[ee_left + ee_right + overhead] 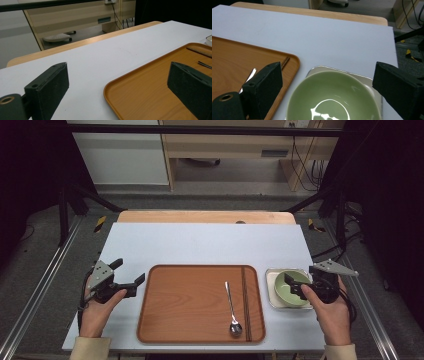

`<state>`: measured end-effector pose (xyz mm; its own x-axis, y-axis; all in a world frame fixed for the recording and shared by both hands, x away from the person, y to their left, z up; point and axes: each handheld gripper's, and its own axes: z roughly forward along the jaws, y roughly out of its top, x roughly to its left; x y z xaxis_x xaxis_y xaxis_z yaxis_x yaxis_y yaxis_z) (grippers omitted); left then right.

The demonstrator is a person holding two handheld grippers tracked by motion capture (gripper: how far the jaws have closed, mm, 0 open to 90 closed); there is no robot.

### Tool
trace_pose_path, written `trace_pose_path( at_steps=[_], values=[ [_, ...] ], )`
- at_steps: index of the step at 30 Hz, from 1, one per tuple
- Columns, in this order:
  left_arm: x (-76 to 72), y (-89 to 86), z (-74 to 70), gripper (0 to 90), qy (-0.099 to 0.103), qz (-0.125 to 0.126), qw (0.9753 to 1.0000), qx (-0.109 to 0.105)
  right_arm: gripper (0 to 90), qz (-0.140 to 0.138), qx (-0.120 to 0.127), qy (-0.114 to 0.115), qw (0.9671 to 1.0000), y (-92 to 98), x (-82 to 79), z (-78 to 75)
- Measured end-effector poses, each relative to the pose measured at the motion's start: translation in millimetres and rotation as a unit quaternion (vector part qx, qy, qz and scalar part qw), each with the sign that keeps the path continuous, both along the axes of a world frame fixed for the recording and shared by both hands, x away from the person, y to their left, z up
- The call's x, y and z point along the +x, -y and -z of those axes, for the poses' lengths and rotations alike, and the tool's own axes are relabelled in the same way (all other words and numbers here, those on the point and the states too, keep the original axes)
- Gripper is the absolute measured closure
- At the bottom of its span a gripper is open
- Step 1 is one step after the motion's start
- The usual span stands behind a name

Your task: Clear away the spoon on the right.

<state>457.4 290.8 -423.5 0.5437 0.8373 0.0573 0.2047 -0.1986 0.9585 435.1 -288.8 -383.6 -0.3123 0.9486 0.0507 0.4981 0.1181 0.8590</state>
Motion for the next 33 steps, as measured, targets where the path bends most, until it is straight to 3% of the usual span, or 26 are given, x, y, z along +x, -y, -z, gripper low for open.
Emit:
trace_pose_path(
  at_steps=[8,12,18,24,27,33],
  values=[
    [0.3,0.7,1.1,3.6,0.002,0.000,1.0000,0.001,12.5,0.022,0.010,-0.007,0.9997,21.2,-2.7,1.7],
    [0.9,0.7,3.4,3.6,0.001,0.000,1.0000,0.003,14.2,0.037,0.007,-0.016,0.9991,29.6,-3.1,4.9],
    [1.8,1.6,6.2,3.6,-0.001,0.001,1.0000,0.001,15.9,0.064,0.022,-0.041,0.9969,40.6,-2.1,13.0],
    [1.4,6.0,6.8,3.6,-0.001,0.006,0.9999,0.009,16.5,0.073,0.027,-0.049,0.9958,50.3,-2.9,19.6],
    [1.7,5.9,7.1,3.6,-0.001,0.005,0.9999,0.009,10.7,0.084,0.031,-0.053,0.9946,55.0,-2.8,22.3],
    [1.8,4.2,7.7,3.6,-0.002,0.002,1.0000,0.008,15.9,0.078,0.033,-0.058,0.9947,59.6,-3.8,25.0]
  ],
)
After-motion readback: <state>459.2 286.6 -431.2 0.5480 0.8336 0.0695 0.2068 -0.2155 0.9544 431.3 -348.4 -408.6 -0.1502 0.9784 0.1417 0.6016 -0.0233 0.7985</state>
